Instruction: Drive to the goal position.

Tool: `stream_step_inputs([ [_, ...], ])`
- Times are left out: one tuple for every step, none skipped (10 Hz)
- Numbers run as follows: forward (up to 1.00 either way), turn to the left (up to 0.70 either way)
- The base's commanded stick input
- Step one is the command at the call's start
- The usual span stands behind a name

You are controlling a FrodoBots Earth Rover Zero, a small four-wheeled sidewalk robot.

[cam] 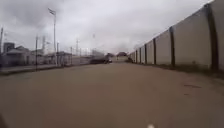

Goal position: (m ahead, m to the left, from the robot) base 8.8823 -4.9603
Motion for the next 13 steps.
stream_step_inputs([
  [1.0, 0.0],
  [1.0, 0.0],
  [1.0, 0.0],
  [1.0, -0.02],
  [1.0, -0.17],
  [1.0, -0.21],
  [1.0, -0.05],
  [1.0, 0.0],
  [1.0, 0.0],
  [1.0, 0.0],
  [1.0, 0.0],
  [1.0, 0.0],
  [1.0, 0.0],
])
